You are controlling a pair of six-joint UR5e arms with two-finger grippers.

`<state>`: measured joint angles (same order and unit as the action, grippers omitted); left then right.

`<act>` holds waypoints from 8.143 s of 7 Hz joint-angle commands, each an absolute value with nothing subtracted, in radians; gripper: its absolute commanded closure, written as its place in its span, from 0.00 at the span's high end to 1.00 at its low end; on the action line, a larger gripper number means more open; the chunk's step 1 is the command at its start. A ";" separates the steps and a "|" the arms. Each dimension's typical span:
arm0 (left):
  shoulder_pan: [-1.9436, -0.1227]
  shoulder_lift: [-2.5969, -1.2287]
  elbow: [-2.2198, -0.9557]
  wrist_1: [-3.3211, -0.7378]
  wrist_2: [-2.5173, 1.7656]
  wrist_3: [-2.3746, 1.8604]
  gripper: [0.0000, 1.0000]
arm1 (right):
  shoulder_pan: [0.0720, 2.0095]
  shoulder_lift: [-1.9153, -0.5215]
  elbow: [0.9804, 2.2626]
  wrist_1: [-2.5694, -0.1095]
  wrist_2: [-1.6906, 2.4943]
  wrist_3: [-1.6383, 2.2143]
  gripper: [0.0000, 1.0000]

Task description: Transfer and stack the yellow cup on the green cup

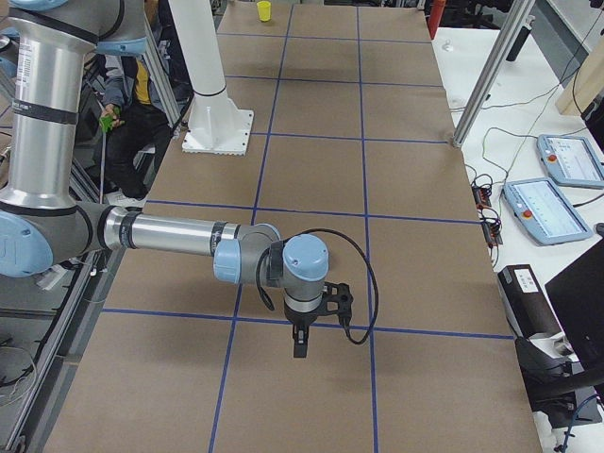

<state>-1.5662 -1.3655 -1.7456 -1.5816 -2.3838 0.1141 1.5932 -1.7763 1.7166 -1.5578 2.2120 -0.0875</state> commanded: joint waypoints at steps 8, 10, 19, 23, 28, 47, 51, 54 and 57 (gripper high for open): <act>-1.563 -1.391 -1.772 -1.608 -2.396 0.110 1.00 | 1.592 -1.755 1.782 -1.536 2.212 -0.087 1.00; -1.565 -1.429 -1.792 -1.743 -2.390 0.109 1.00 | 1.592 -1.761 1.766 -1.357 2.207 -0.084 1.00; -1.556 -1.424 -1.831 -2.120 -2.238 -0.474 1.00 | 1.591 -1.784 1.715 -1.351 2.267 -0.094 1.00; -1.415 -1.289 -1.969 -2.117 -1.787 -0.861 1.00 | 1.591 -1.792 1.706 -1.355 2.333 -0.094 1.00; -1.304 -1.125 -1.979 -1.967 -1.378 -1.266 1.00 | 1.589 -1.795 1.655 -1.353 2.339 -0.094 1.00; -0.660 -1.312 -1.467 -1.120 -2.011 -2.694 1.00 | 1.589 -1.829 1.652 -1.141 2.344 -0.095 1.00; -0.655 -1.299 -1.381 -1.179 -2.023 -2.689 1.00 | 1.589 -1.827 1.652 -1.135 2.345 -0.094 1.00; -0.653 -1.296 -1.329 -1.197 -2.072 -2.691 1.00 | 1.588 -1.825 1.654 -1.135 2.345 -0.094 1.00; -0.649 -1.296 -1.289 -1.216 -2.109 -2.691 1.00 | 1.588 -1.828 1.652 -1.117 2.345 -0.094 1.00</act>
<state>-0.6511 -1.2963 -1.3105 -1.2016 -2.0940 -2.6899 1.5877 -1.8272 1.6523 -1.1201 2.3455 -0.0929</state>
